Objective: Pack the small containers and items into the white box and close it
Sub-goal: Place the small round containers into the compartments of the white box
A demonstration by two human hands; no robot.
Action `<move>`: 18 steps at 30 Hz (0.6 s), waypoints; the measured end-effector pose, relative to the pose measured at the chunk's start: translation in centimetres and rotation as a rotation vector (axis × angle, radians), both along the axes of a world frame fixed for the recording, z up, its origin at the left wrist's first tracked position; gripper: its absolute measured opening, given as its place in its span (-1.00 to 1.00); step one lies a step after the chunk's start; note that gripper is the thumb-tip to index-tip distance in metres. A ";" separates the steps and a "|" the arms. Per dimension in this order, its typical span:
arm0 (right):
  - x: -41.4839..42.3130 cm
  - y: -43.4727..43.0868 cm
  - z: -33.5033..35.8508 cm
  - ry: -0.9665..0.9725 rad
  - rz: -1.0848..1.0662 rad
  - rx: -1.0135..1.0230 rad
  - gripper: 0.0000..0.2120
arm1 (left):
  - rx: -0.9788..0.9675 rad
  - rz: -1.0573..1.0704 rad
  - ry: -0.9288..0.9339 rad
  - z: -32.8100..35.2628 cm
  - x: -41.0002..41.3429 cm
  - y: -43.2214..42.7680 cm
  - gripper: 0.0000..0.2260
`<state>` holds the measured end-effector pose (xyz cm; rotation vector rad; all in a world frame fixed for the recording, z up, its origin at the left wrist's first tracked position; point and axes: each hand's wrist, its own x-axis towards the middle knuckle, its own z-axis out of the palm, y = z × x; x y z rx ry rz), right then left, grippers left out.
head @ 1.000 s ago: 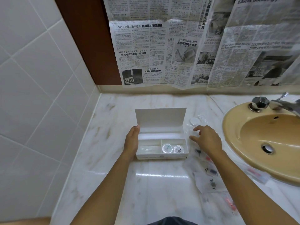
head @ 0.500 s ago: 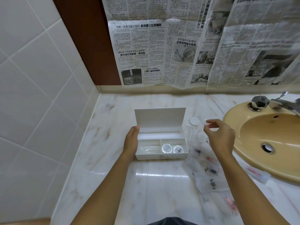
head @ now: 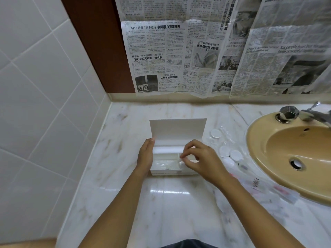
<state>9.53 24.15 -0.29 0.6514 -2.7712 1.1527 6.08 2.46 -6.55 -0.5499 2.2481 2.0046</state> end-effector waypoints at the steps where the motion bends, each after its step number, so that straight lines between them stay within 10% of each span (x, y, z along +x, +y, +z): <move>1: -0.1 -0.8 -0.5 -0.001 0.012 0.076 -0.93 | -0.008 -0.002 0.000 0.1 0.0 0.1 -0.77; 11: -1.2 -4.6 -1.9 -0.114 0.088 0.358 -0.83 | -0.020 -0.013 -0.010 -0.1 0.0 -0.1 -0.72; 18: -0.4 -0.9 0.3 -0.189 -0.188 0.002 -0.80 | -0.022 0.003 -0.014 0.2 0.0 0.1 -0.81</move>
